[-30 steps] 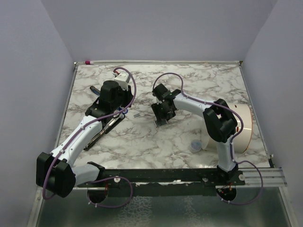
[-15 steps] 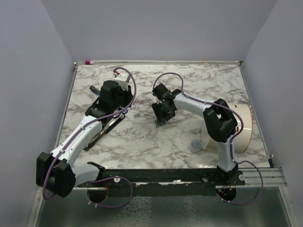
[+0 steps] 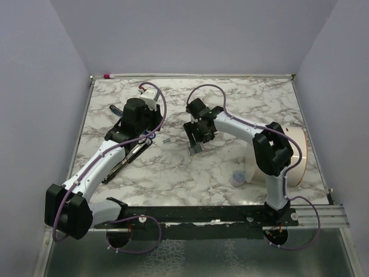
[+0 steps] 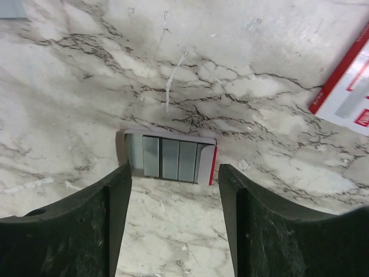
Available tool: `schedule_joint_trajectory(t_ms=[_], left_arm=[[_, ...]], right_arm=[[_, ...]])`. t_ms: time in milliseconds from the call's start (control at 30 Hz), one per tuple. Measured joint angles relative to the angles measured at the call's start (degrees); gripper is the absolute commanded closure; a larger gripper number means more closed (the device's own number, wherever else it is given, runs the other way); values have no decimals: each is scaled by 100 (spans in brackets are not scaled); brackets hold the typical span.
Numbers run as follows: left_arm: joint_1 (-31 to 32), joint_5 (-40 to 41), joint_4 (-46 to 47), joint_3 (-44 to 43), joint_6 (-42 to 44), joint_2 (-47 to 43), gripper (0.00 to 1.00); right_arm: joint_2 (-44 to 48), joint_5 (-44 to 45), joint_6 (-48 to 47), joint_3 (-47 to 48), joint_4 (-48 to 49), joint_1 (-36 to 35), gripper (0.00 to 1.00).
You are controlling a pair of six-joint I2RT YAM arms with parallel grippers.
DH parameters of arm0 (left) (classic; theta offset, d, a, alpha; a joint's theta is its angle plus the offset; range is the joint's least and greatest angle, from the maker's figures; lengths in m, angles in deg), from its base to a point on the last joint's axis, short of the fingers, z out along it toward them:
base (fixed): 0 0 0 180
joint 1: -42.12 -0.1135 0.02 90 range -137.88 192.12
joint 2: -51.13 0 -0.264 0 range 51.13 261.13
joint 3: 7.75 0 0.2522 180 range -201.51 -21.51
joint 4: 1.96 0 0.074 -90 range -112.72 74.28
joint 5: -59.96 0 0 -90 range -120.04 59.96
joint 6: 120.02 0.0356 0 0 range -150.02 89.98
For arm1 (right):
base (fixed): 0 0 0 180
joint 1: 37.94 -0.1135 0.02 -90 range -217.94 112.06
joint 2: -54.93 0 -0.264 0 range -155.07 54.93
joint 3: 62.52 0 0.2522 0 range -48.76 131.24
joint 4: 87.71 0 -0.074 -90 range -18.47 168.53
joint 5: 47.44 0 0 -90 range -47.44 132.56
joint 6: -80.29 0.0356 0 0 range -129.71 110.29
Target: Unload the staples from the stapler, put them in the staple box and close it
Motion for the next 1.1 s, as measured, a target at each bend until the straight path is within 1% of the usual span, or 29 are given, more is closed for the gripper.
schedule_joint_trajectory(t_ms=[133, 233, 333, 433, 533, 633, 800, 933, 1100], left_arm=[[-9, 0, 20, 4, 0, 101, 70], [-9, 0, 46, 20, 0, 249, 68], [-13, 0, 42, 28, -11, 470, 62], [-46, -42, 4, 33, -39, 708, 60], [-181, -275, -153, 20, -50, 1060, 61], [-321, -514, -413, -118, -31, 1545, 64], [-382, -730, -940, -730, 297, 2527, 68], [-363, -785, -1209, -1032, 610, 2855, 72], [-282, -804, -1309, -1276, 901, 3062, 76]], right_arm=[[496, 35, -55, -87, 22, 0, 34], [1027, 28, -111, -407, 223, 7, 34], [1753, 13, -151, -1191, 758, 83, 34], [2461, -66, -146, -2103, 1414, 146, 34], [2905, -387, -151, -2643, 1943, 199, 34], [3067, -761, -199, -2833, 2361, 199, 34], [3268, -1156, -354, -2966, 2763, 192, 34], [3556, -1217, -494, -3088, 2874, 192, 34], [3832, -1215, -599, -3268, 2977, 192, 34]])
